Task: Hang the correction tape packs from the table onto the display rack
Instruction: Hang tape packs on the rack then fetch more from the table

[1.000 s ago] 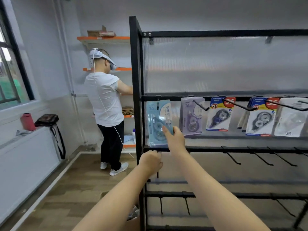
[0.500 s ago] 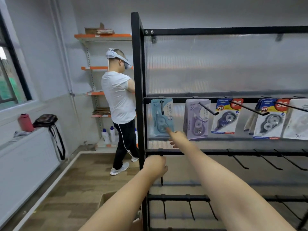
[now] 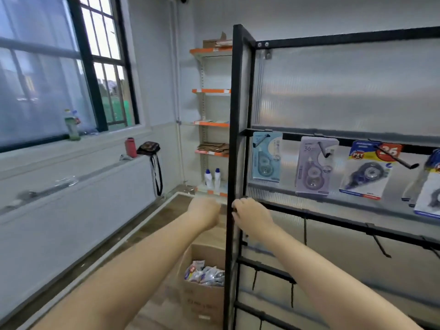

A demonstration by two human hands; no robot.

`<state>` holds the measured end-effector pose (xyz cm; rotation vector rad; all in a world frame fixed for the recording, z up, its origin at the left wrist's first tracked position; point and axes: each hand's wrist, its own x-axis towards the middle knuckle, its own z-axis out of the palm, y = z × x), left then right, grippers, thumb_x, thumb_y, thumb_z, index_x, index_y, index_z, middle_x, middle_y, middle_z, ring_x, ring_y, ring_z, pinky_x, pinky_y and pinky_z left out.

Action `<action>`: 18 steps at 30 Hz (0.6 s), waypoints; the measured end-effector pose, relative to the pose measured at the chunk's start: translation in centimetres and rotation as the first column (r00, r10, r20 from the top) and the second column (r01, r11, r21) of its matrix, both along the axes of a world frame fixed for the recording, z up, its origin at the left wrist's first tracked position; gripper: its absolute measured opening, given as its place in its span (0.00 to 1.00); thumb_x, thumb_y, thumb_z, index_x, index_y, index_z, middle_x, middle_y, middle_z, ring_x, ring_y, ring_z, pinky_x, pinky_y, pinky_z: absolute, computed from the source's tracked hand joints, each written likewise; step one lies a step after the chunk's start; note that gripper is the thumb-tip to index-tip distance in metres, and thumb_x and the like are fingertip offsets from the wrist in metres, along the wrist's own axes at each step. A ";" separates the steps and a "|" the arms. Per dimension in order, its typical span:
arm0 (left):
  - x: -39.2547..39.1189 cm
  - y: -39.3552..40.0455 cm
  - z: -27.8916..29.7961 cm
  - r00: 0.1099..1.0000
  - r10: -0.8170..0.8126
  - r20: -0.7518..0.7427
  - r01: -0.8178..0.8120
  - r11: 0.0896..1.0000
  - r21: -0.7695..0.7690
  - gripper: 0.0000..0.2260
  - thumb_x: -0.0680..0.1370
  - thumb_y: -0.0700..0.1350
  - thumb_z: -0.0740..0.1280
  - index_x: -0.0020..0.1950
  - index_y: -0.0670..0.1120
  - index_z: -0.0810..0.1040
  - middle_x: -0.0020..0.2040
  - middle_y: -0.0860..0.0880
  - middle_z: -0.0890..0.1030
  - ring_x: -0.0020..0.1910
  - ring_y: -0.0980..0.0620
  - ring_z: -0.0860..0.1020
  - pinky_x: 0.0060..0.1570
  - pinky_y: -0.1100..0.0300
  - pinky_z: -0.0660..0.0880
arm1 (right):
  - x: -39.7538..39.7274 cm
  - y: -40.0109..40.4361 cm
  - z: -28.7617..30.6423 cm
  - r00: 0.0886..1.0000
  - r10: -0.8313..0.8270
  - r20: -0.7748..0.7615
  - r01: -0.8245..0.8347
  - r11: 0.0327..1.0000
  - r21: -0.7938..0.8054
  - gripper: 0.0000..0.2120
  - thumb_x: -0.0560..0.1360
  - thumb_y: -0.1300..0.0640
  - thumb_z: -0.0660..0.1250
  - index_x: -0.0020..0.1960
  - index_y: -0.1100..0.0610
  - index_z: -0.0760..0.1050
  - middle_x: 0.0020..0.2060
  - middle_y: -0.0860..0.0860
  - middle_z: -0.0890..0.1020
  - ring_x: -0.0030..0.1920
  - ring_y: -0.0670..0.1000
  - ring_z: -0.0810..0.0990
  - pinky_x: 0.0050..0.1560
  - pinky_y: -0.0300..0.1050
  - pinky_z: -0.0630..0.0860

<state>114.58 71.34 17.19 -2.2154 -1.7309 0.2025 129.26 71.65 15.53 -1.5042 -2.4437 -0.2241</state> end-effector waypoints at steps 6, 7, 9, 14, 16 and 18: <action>-11.3 -8.5 -0.6 0.913 0.406 -0.032 -0.408 0.911 -0.068 0.16 0.80 0.47 0.59 0.66 0.43 0.73 0.63 0.42 0.76 0.62 0.43 0.75 0.56 0.51 0.73 | -11.3 -4.1 -1.0 0.978 0.199 0.062 -0.183 0.962 -0.202 0.17 0.81 0.57 0.56 0.68 0.60 0.65 0.65 0.57 0.72 0.65 0.57 0.69 0.60 0.51 0.69; -13.3 -10.3 -0.8 0.885 0.465 -0.028 -0.465 0.882 -0.074 0.16 0.80 0.47 0.60 0.66 0.43 0.73 0.63 0.42 0.76 0.62 0.43 0.75 0.57 0.51 0.73 | -13.7 -5.2 -1.3 0.969 0.233 0.078 -0.209 0.948 -0.238 0.17 0.80 0.59 0.55 0.68 0.61 0.65 0.65 0.57 0.71 0.65 0.57 0.69 0.61 0.51 0.69; -17.2 -14.1 -1.3 0.821 0.571 -0.015 -0.570 0.817 -0.086 0.15 0.80 0.46 0.61 0.66 0.43 0.74 0.65 0.42 0.75 0.64 0.43 0.73 0.59 0.51 0.72 | -18.5 -7.7 -2.0 0.948 0.304 0.096 -0.265 0.918 -0.294 0.16 0.80 0.62 0.54 0.67 0.61 0.66 0.65 0.57 0.72 0.65 0.58 0.69 0.61 0.51 0.69; -26.7 -23.7 -2.7 0.605 0.796 0.019 -0.791 0.604 -0.101 0.16 0.80 0.47 0.61 0.66 0.44 0.72 0.64 0.44 0.75 0.63 0.44 0.73 0.59 0.51 0.71 | -30.4 -15.6 -2.9 0.855 0.500 0.137 -0.443 0.842 -0.307 0.16 0.80 0.62 0.55 0.66 0.61 0.68 0.65 0.58 0.73 0.65 0.58 0.71 0.61 0.52 0.70; -30.4 -27.8 -3.5 0.540 0.841 0.020 -0.835 0.539 -0.111 0.16 0.80 0.47 0.61 0.67 0.44 0.72 0.65 0.44 0.75 0.63 0.44 0.73 0.60 0.50 0.71 | -35.5 -18.8 -3.1 0.808 0.569 0.150 -0.505 0.802 -0.320 0.17 0.79 0.61 0.57 0.67 0.61 0.68 0.65 0.58 0.73 0.65 0.58 0.72 0.61 0.51 0.71; -34.1 -32.2 -4.2 0.487 0.874 0.009 -0.868 0.485 -0.109 0.16 0.80 0.46 0.60 0.66 0.44 0.72 0.65 0.43 0.75 0.63 0.43 0.74 0.60 0.50 0.71 | -40.7 -22.1 -3.4 0.753 0.641 0.149 -0.565 0.745 -0.354 0.18 0.80 0.60 0.57 0.69 0.61 0.67 0.66 0.58 0.72 0.66 0.58 0.72 0.63 0.51 0.70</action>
